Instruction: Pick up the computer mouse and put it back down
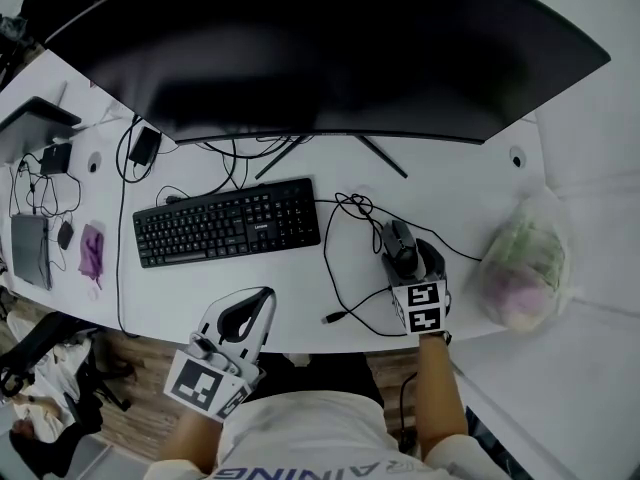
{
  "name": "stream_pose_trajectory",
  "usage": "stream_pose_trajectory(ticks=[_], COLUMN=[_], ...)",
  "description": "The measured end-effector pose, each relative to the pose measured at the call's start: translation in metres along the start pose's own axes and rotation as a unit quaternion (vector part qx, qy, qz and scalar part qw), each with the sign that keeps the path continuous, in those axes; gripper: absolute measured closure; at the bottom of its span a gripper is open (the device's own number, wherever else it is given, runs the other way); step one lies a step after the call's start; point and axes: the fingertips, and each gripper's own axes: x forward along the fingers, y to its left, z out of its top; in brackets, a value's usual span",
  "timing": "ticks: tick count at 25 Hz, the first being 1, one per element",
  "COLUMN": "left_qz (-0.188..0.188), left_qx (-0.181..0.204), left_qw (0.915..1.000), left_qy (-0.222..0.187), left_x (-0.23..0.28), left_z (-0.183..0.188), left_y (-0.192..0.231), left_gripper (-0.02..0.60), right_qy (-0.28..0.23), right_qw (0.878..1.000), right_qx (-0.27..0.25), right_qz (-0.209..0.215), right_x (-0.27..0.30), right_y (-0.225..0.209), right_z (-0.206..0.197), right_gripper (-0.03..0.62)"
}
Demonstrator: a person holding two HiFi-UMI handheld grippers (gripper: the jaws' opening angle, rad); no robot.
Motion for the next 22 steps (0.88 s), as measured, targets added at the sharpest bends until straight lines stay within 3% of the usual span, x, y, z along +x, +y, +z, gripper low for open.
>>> stream_pose_trajectory(ticks=[9, 22], left_qz=[0.009, -0.007], left_qx=[-0.001, 0.023], left_qw=[1.0000, 0.9995], left_qy=[0.001, -0.022], left_x=[-0.003, -0.017], left_z=[0.002, 0.030], left_y=[0.001, -0.013], left_gripper=[0.577, 0.577], right_qy=[-0.004, -0.103], right_qw=[1.000, 0.993], right_qx=[0.014, 0.036], right_qz=[-0.008, -0.041], right_x=[0.005, -0.057], right_y=[-0.003, -0.009], right_z=[0.000, 0.054], right_gripper=[0.292, 0.295])
